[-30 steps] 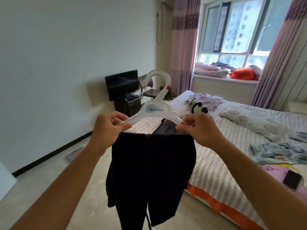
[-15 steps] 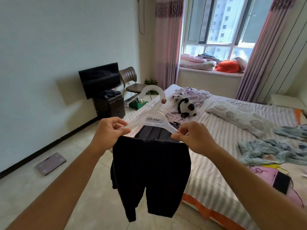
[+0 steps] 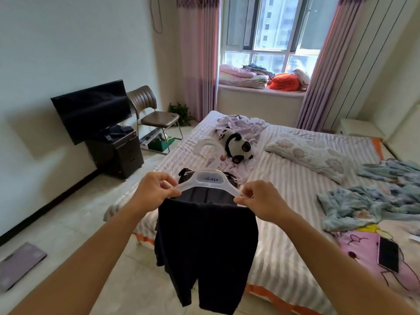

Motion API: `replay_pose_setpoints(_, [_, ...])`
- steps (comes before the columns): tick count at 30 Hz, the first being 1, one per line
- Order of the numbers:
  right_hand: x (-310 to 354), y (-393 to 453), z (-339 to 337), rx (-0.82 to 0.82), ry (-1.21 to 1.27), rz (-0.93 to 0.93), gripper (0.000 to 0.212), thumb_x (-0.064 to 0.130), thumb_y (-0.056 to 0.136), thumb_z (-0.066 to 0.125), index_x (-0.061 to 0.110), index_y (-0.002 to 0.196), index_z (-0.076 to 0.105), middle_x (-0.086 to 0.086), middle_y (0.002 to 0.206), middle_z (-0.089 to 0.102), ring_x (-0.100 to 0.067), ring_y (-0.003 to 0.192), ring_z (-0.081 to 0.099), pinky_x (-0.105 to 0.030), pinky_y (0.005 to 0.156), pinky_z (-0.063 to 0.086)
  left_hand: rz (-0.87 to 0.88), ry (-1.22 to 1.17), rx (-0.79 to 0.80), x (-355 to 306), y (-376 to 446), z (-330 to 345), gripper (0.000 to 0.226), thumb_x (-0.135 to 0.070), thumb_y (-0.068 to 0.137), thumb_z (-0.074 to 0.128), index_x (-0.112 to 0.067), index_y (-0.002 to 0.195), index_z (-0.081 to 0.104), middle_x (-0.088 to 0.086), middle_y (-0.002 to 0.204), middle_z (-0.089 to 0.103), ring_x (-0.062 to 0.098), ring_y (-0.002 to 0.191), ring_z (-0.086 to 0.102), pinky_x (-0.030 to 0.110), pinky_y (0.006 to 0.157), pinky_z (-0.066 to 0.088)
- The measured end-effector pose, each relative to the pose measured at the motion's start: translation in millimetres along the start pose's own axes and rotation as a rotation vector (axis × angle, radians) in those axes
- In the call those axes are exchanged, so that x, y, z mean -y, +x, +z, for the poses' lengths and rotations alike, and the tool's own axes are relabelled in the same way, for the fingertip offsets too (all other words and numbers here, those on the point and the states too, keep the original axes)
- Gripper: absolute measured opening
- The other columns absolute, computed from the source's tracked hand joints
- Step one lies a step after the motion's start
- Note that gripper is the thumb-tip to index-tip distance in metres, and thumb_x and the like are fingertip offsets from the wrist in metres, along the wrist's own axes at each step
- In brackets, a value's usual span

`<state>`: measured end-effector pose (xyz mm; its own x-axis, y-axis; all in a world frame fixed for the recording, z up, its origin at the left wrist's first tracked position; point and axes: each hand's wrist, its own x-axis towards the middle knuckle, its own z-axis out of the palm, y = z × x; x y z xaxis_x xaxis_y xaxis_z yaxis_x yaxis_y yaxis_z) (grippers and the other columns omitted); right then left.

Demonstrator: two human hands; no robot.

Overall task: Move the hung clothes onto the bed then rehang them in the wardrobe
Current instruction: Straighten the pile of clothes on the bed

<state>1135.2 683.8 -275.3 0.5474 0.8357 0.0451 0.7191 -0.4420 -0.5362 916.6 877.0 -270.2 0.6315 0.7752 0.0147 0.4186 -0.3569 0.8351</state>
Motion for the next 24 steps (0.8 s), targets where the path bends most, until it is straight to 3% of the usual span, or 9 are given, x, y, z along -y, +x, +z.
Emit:
replay_pose_setpoints(3, [-2,35,15,0.035,-0.003,0.035,0.027,0.034,0.085,0.075,0.018,0.067,0.063,-0.002,0.073,0.066,-0.018,0.071,0.063,-0.038,0.072,0.053,-0.021,0.028,0.027,14,41,0,0.014,-0.011,0.074,0.084,-0.012,0.081,0.072,0.005,0.069,0.073,0.024,0.068,0.07,0.039,0.075,0.057])
replay_pose_setpoints(7, [-10,84,32,0.069,-0.013,0.065,0.021,0.031,0.086,0.073,0.012,0.077,0.069,-0.005,0.079,0.067,-0.02,0.077,0.064,-0.037,0.075,0.051,-0.063,0.033,0.041,31,95,7,0.014,-0.009,0.075,0.084,-0.01,0.083,0.072,0.008,0.071,0.074,0.022,0.065,0.068,0.04,0.077,0.057])
replay_pose_setpoints(12, [-36,159,56,0.092,0.021,0.107,0.019,0.031,0.086,0.074,0.013,0.079,0.07,-0.004,0.078,0.067,-0.019,0.074,0.063,-0.036,0.073,0.052,-0.115,0.067,0.06,52,174,23,0.013,-0.013,0.076,0.083,-0.017,0.083,0.073,0.002,0.071,0.074,0.021,0.071,0.072,0.04,0.079,0.059])
replay_pose_setpoints(19, [-93,281,86,0.181,0.062,0.121,0.017,0.031,0.086,0.074,0.022,0.074,0.066,0.002,0.068,0.062,-0.01,0.059,0.055,-0.023,0.056,0.04,-0.225,0.084,0.045,79,288,67,0.013,-0.01,0.076,0.082,-0.017,0.079,0.072,0.008,0.074,0.073,0.028,0.075,0.071,0.039,0.076,0.057])
replay_pose_setpoints(24, [-133,370,95,0.19,0.09,0.177,0.021,0.03,0.087,0.073,0.016,0.074,0.065,0.001,0.07,0.06,-0.013,0.061,0.055,-0.028,0.06,0.045,-0.276,0.113,0.06,84,384,99,0.015,-0.011,0.077,0.081,-0.021,0.076,0.071,0.007,0.074,0.073,0.027,0.073,0.071,0.038,0.077,0.056])
